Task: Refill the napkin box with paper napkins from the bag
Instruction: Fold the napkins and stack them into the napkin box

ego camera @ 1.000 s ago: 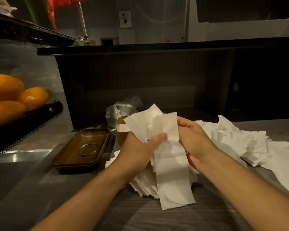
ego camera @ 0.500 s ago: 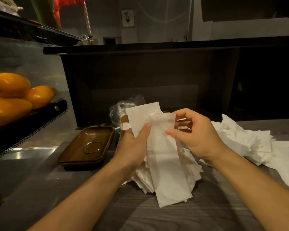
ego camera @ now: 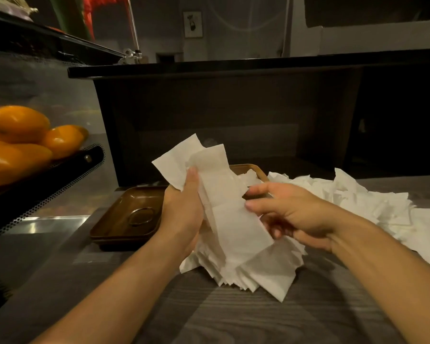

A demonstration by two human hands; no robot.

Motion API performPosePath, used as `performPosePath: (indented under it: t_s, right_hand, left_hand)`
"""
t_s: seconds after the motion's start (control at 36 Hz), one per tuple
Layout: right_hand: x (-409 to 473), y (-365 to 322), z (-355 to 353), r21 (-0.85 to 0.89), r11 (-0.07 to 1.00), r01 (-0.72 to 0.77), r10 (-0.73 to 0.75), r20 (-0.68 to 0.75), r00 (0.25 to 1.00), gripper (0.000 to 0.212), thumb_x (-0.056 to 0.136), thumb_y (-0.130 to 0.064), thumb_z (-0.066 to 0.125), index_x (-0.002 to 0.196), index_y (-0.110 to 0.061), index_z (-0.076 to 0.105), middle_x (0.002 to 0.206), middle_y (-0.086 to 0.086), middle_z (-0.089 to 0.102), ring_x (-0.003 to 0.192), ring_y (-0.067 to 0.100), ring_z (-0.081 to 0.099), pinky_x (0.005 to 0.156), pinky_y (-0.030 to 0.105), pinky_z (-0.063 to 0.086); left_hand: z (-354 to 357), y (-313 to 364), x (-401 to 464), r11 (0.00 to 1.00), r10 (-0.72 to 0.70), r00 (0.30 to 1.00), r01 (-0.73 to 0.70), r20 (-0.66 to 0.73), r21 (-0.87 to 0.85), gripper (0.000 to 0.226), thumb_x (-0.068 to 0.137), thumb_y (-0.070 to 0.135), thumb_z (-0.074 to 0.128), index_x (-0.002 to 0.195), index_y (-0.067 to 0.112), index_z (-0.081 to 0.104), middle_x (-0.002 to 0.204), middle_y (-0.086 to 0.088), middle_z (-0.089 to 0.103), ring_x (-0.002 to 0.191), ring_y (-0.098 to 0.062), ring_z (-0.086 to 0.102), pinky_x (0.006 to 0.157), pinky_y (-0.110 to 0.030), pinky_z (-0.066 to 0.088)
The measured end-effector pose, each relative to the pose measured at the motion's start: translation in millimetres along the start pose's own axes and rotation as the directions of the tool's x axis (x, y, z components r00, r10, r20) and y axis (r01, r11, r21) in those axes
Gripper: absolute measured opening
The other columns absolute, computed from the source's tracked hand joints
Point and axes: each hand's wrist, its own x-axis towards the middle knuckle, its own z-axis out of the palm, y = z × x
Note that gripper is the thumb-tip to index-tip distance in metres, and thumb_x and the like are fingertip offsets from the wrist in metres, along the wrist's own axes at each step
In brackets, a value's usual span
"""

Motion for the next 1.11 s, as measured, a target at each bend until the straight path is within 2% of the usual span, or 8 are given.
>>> performPosePath:
  t_s: [0.19, 0.39, 0.5, 0.56, 0.67, 0.78, 0.94, 1.11]
  right_hand:
    - [-1.2, 1.9, -6.8, 0.156, 0.972, 0.174, -0.197, 0.146, 0.97, 0.059, 0.091, 0.015, 0.057, 0.132, -0.027, 0.06, 0.122, 0.0, 0.072, 0.113, 0.025, 0.07, 0.085, 0.038, 0.062]
    - [11.6, 22.4, 7.0, -0.504, 0.797, 0.331, -0.443, -0.116, 0.889, 0.052, 0.08, -0.005, 0.082, 0.116, -0.037, 0.061, 0.11, -0.019, 0.061, 0.103, 0.004, 0.061, 0.078, 0.014, 0.055]
    - [22.3, 22.8, 7.6, -0.488, 0.842, 0.229, -0.427, -0.343, 0.837, 0.025, 0.088, -0.03, 0.077, 0.098, -0.03, 0.054, 0.097, -0.014, 0.059, 0.091, 0.009, 0.06, 0.067, 0.017, 0.049]
    - [26.1, 24.0, 5.2, -0.426, 0.892, 0.15, -0.339, -0.41, 0.847, 0.033, 0.085, -0.047, 0.077, 0.099, -0.03, 0.052, 0.099, -0.011, 0.061, 0.089, 0.009, 0.061, 0.07, 0.023, 0.052]
    - [22.8, 25.3, 2.2, -0.465, 0.866, 0.182, -0.428, -0.504, 0.75, 0.036, 0.083, -0.038, 0.082, 0.098, -0.032, 0.05, 0.091, -0.01, 0.057, 0.079, 0.009, 0.058, 0.059, 0.013, 0.048]
    - [14.0, 21.9, 0.9, -0.644, 0.634, 0.429, -0.726, -0.304, 0.617, 0.025, 0.083, -0.022, 0.083, 0.083, -0.031, 0.06, 0.092, -0.017, 0.056, 0.093, -0.004, 0.054, 0.069, 0.002, 0.045]
    - [8.4, 24.1, -2.2, -0.72, 0.535, 0.442, -0.597, 0.049, 0.801, 0.036, 0.071, -0.046, 0.087, 0.102, -0.036, 0.071, 0.113, -0.026, 0.047, 0.114, 0.0, 0.045, 0.089, 0.012, 0.046]
    - [9.6, 25.8, -4.1, -0.76, 0.474, 0.445, -0.6, 0.091, 0.794, 0.025, 0.076, -0.037, 0.087, 0.094, -0.042, 0.07, 0.117, -0.029, 0.046, 0.117, -0.004, 0.042, 0.091, 0.01, 0.043]
  left_hand:
    - [1.6, -1.5, -5.1, 0.992, -0.088, 0.996, 0.086, 0.018, 0.094, 0.026, 0.099, 0.052, 0.049, 0.12, 0.037, 0.052, 0.111, 0.008, 0.067, 0.1, -0.021, 0.067, 0.079, -0.047, 0.059]
    - [2.3, -2.6, -8.4, 0.975, -0.207, 0.965, 0.188, 0.164, 0.121, 0.034, 0.102, 0.04, 0.049, 0.134, 0.029, 0.05, 0.115, 0.002, 0.068, 0.104, -0.023, 0.067, 0.089, -0.046, 0.058]
    - [2.4, -4.9, -7.9, 0.965, -0.259, 0.928, 0.235, 0.268, 0.118, 0.036, 0.104, 0.037, 0.048, 0.136, 0.023, 0.055, 0.122, -0.004, 0.07, 0.108, -0.026, 0.07, 0.094, -0.047, 0.058]
    - [2.9, -4.6, -8.7, 0.964, -0.265, 0.914, 0.242, 0.308, 0.11, 0.028, 0.105, 0.034, 0.047, 0.127, 0.025, 0.06, 0.114, -0.004, 0.075, 0.101, -0.024, 0.074, 0.086, -0.044, 0.061]
    - [4.0, -3.7, -9.6, 0.963, -0.268, 0.903, 0.255, 0.337, 0.084, 0.032, 0.105, 0.033, 0.046, 0.131, 0.022, 0.061, 0.113, -0.003, 0.076, 0.103, -0.025, 0.073, 0.089, -0.045, 0.06]
    - [2.0, -3.0, -8.7, 0.958, -0.285, 0.916, 0.279, 0.282, 0.062, 0.031, 0.107, 0.03, 0.044, 0.13, 0.019, 0.062, 0.109, -0.004, 0.077, 0.099, -0.025, 0.074, 0.084, -0.043, 0.061]
    - [-2.8, -0.9, -6.8, 0.949, -0.313, 0.912, 0.314, 0.265, 0.042, 0.035, 0.107, 0.035, 0.042, 0.134, 0.021, 0.059, 0.113, -0.007, 0.076, 0.1, -0.029, 0.074, 0.087, -0.05, 0.06]
    - [-4.1, -0.8, -5.6, 0.942, -0.331, 0.907, 0.334, 0.261, 0.032, 0.034, 0.108, 0.034, 0.039, 0.131, 0.02, 0.06, 0.113, -0.007, 0.075, 0.101, -0.03, 0.073, 0.09, -0.051, 0.058]
